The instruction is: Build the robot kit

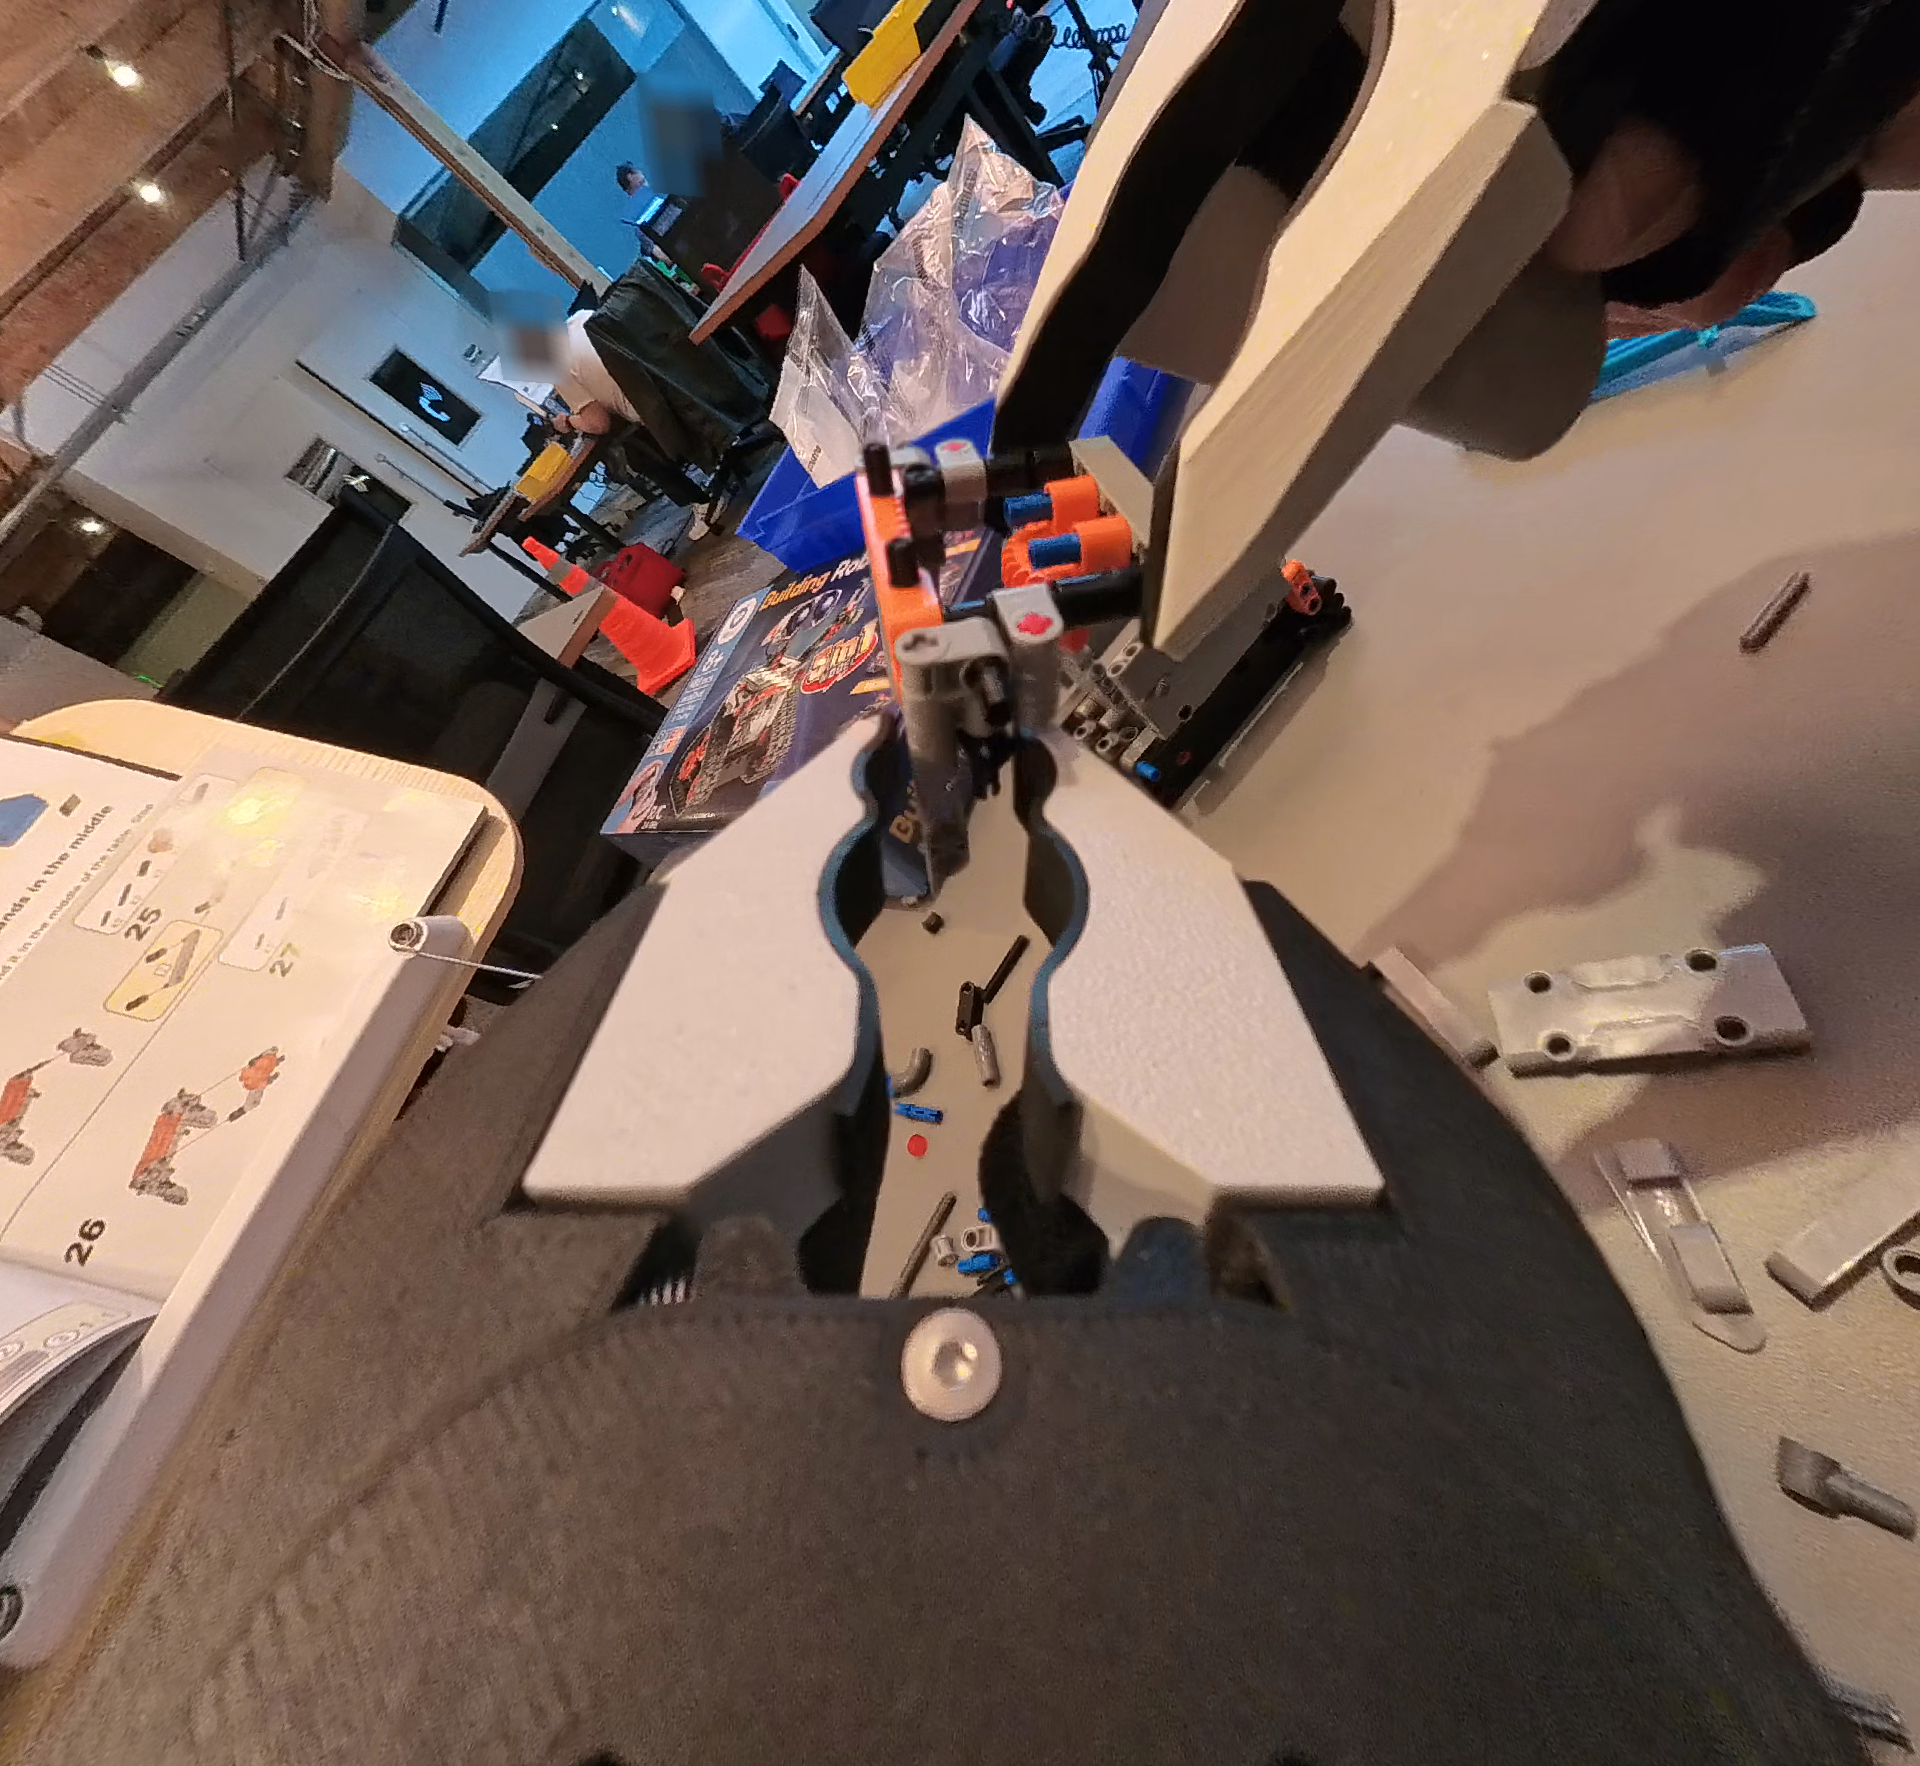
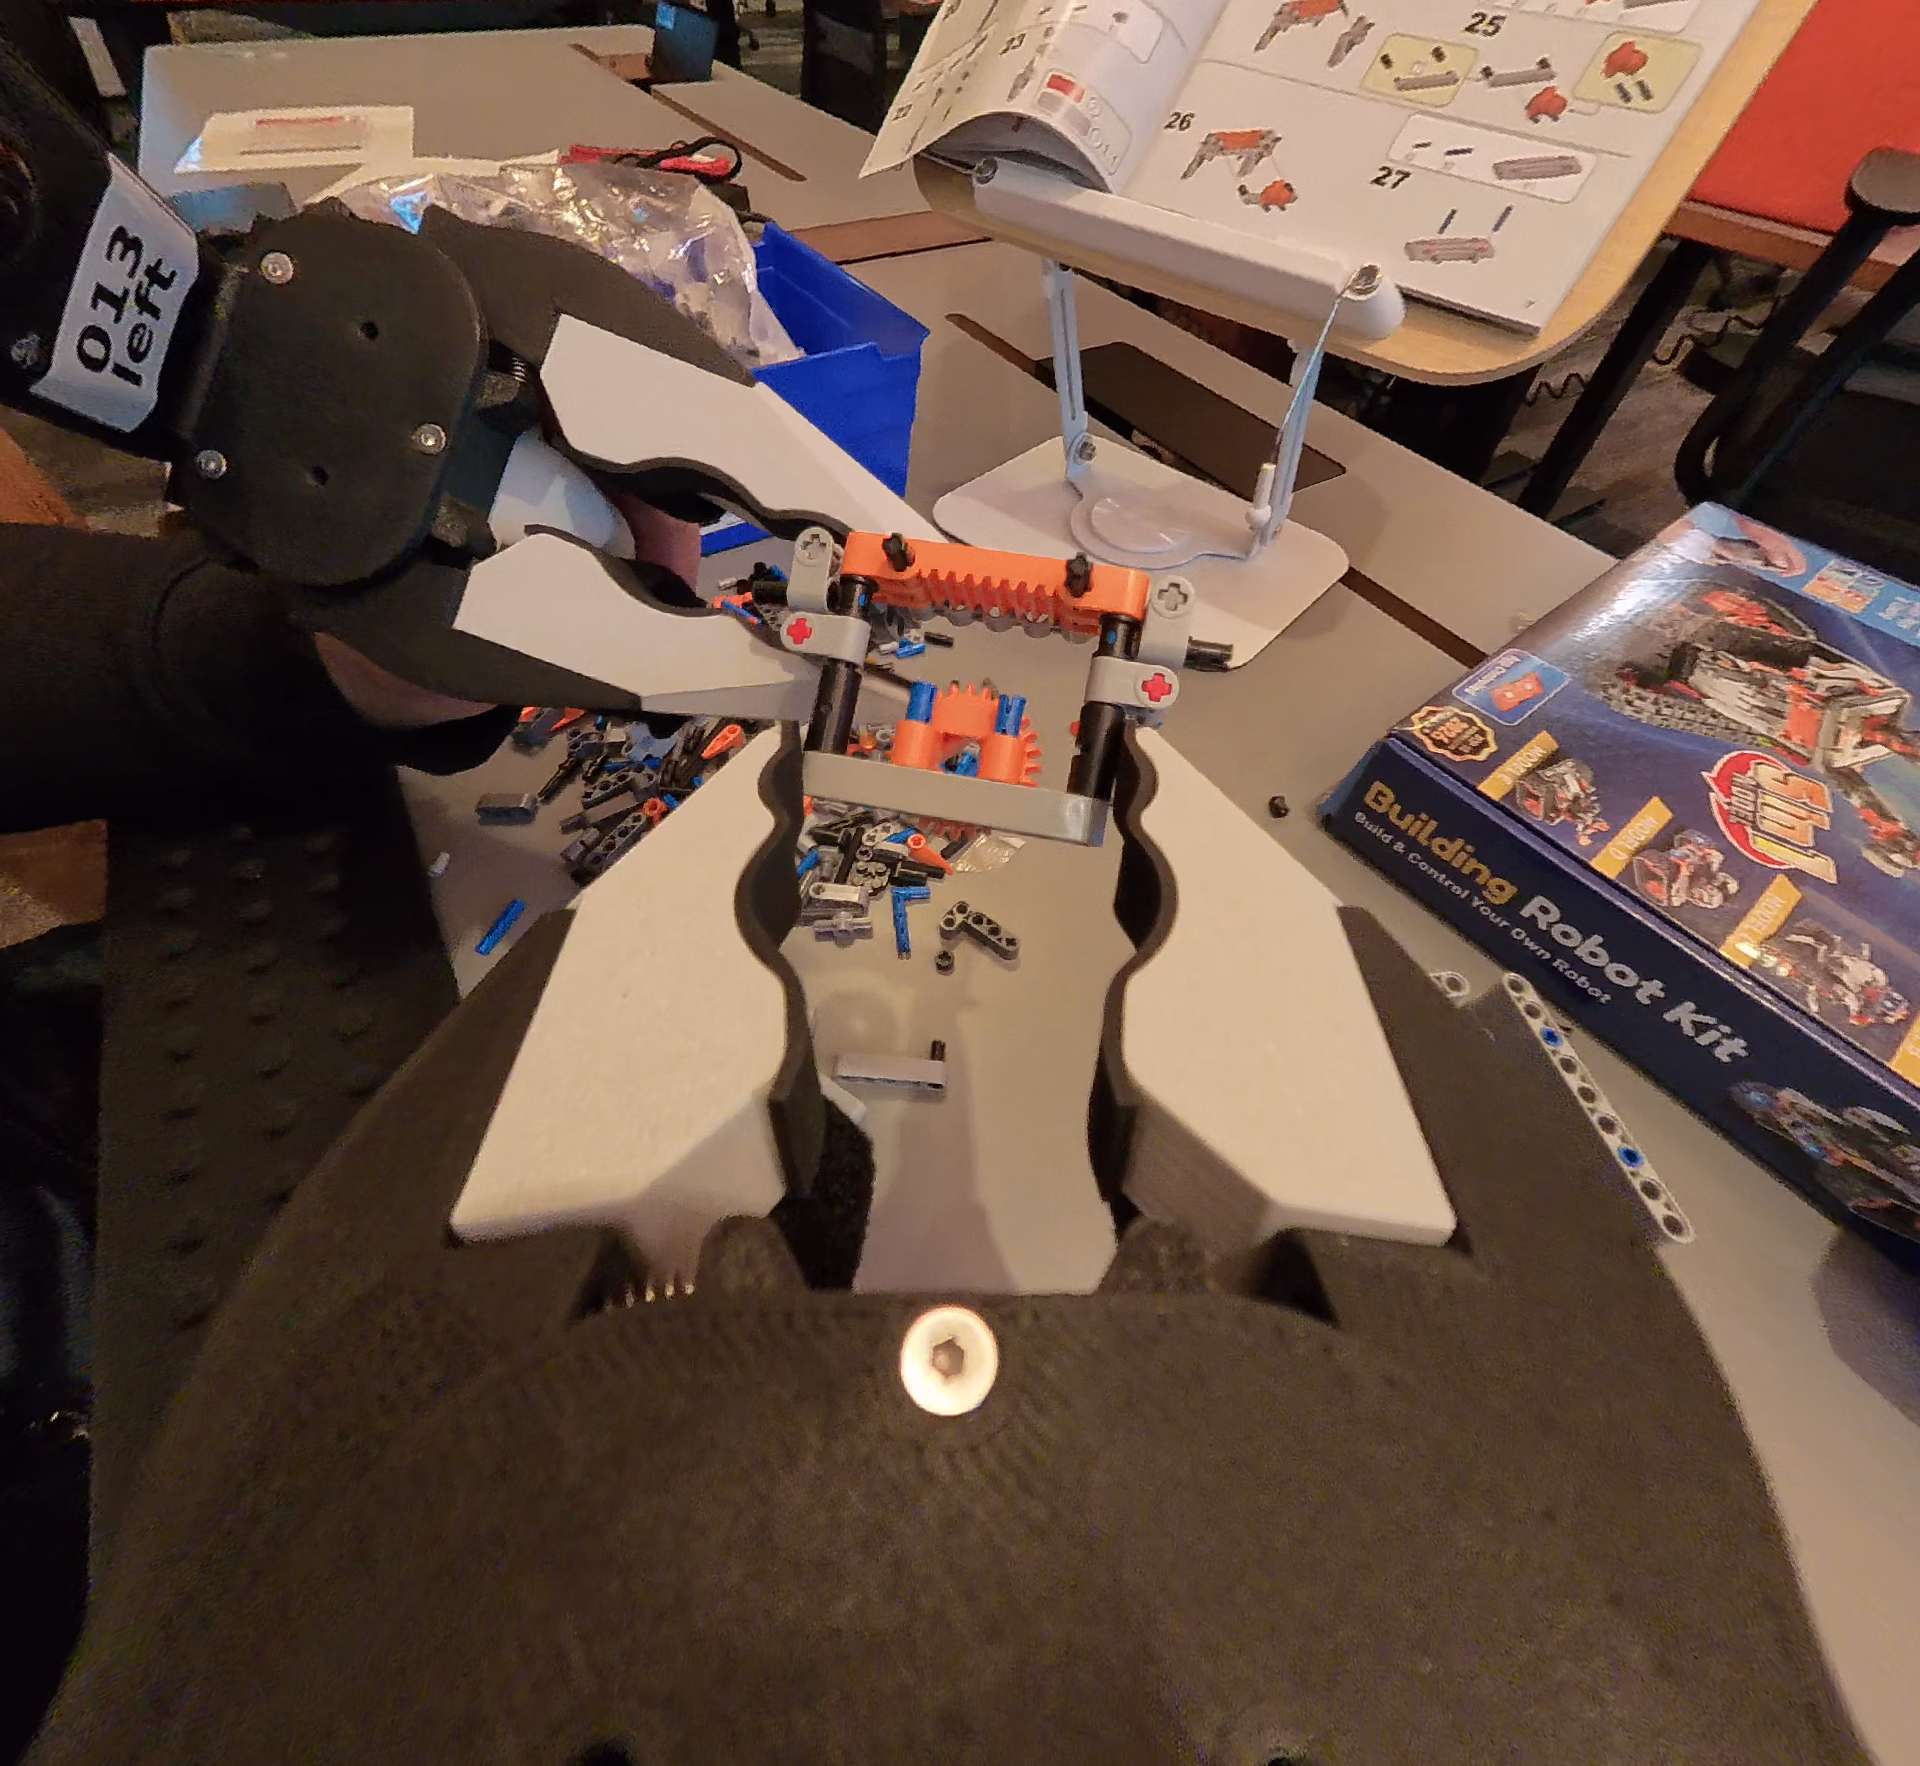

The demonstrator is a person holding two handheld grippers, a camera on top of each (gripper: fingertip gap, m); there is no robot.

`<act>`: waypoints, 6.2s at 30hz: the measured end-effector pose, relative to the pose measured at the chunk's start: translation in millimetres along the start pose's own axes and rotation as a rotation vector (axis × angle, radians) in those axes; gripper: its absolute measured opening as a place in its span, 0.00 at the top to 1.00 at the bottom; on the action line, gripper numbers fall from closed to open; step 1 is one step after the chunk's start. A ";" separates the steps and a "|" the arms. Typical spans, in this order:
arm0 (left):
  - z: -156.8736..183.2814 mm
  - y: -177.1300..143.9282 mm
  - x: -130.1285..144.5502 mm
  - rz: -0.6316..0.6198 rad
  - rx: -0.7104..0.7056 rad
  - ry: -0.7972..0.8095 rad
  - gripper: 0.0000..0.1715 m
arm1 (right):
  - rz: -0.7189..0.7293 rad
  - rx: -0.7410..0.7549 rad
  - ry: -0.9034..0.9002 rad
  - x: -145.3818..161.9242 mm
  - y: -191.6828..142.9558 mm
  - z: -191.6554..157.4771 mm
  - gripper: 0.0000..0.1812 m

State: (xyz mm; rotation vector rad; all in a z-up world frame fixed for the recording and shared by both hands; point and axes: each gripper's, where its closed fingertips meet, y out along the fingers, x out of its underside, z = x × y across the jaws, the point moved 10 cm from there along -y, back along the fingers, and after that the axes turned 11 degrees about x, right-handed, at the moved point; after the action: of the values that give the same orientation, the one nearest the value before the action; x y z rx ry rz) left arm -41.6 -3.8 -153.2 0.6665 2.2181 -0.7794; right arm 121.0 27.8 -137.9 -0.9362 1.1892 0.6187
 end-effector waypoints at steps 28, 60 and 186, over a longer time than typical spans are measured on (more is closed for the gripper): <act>-24.7 -9.0 16.3 0.107 0.059 -0.273 0.93 | 0.089 0.105 -0.094 -6.0 0.2 -2.9 0.73; -20.9 -12.1 6.4 0.197 0.395 -0.326 0.76 | 0.021 0.054 -0.398 0.2 -0.7 -8.5 0.97; -30.8 -5.9 55.8 0.482 0.867 -0.902 0.70 | 0.080 -0.499 0.418 55.5 1.8 27.1 0.97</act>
State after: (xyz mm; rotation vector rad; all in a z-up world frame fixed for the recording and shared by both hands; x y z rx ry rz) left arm -94.0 26.2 -174.2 0.9400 0.8100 -1.4170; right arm 148.8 48.5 -189.1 -1.4968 1.4786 0.8310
